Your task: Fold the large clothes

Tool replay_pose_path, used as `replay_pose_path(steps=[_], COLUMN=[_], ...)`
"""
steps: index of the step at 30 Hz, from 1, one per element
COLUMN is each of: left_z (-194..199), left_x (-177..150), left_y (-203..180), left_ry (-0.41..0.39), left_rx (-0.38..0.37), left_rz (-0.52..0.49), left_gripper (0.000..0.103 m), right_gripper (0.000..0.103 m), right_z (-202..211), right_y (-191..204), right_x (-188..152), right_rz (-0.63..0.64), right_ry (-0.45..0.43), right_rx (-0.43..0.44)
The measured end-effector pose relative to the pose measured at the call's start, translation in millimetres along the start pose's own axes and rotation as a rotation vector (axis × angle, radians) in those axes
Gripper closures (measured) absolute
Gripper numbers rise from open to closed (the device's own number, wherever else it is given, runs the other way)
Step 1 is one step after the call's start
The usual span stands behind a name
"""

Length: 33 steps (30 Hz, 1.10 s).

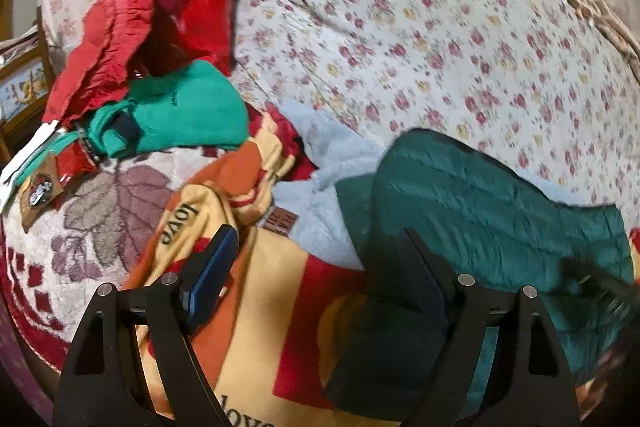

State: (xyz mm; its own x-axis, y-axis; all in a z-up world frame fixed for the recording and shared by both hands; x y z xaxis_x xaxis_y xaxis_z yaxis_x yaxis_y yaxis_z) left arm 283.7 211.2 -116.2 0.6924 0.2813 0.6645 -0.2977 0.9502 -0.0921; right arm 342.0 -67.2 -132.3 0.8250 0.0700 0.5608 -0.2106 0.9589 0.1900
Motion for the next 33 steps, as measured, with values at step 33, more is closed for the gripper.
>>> replay_pose_path(steps=[33], left_z=[120], left_x=[-35], left_y=[-16], left_ry=[-0.203], left_rx=[0.059], left_rz=[0.014], left_gripper=[0.021], right_gripper=[0.001], right_z=[128], right_y=[-104], right_x=[-139], right_rz=[-0.274], right_ry=[-0.067], right_rx=[-0.125])
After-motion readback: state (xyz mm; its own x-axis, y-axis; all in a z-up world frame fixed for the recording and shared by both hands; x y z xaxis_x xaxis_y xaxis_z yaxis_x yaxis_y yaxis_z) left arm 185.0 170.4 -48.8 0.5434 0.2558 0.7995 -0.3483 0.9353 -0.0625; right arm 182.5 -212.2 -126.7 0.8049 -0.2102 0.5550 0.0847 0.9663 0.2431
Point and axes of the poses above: each gripper's, at about its wrist camera, not at the fingertips, and z roughly against the way its jaws point, y to its left, x to its top, the point moved 3 cm from there along -z, roughly the way its jaws point, and after that the axes turned 12 degrees about y, right-handed, at the moved point
